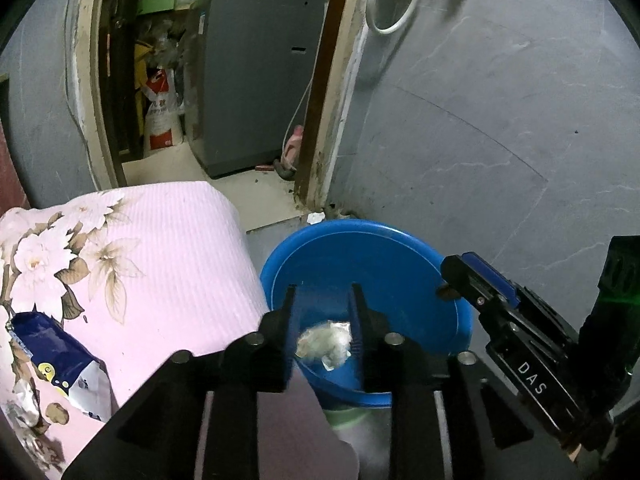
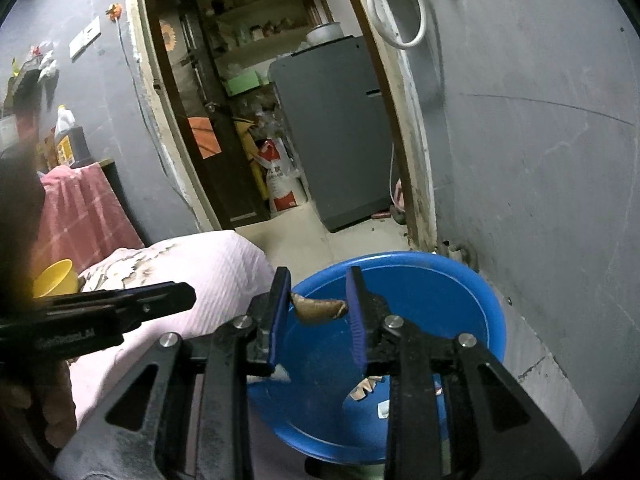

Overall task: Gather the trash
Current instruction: 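Open both tools to drop the peels into the blue bucket, then bring both tools back over the remaining trash on the cloth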

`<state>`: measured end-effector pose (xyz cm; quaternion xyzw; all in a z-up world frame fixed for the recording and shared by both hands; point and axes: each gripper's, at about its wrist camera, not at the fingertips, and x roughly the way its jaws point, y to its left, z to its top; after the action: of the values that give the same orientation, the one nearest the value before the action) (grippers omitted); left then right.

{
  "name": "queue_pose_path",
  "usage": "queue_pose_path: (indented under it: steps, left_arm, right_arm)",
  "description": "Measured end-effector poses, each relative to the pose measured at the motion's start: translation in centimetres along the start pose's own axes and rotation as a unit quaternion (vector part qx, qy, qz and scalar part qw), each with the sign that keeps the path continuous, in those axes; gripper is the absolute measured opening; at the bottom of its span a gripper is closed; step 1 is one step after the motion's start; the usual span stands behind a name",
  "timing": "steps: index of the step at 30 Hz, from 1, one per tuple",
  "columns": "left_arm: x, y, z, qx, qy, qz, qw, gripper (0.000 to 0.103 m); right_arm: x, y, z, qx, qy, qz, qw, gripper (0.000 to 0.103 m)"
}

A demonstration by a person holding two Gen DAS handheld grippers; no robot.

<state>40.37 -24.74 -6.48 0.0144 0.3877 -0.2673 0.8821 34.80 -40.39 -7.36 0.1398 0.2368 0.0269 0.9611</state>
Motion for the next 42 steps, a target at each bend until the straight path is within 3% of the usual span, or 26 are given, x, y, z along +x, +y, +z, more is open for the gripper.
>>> queue_pose_path:
  steps: [24,35,38,42]
  left_arm:
    - [-2.8,0.8,0.1,-0.023,-0.027,-0.001,0.9994,0.026]
    - [-10.5,3.6,0.0,-0.055,-0.097,0.027,0.9934,0.026]
    - [-13.1,4.9,-0.4,-0.062,-0.121,0.044,0.9897,0.029]
    - [-16.4,7.0,-1.2,-0.08,-0.156,0.066,0.9824,0.04]
  right_arm:
    - [-1.0,0.8,0.7,-0.009,-0.009,-0.002,1.0,0.041]
    - [-3.5,6.0,2.7,-0.041,-0.036,0.026,0.998,0.042]
    - [-4.0,8.2,3.1,-0.051,-0.045,0.039,0.997,0.049]
    - [-4.5,11.3,3.3,-0.063,-0.055,0.06,0.995,0.061]
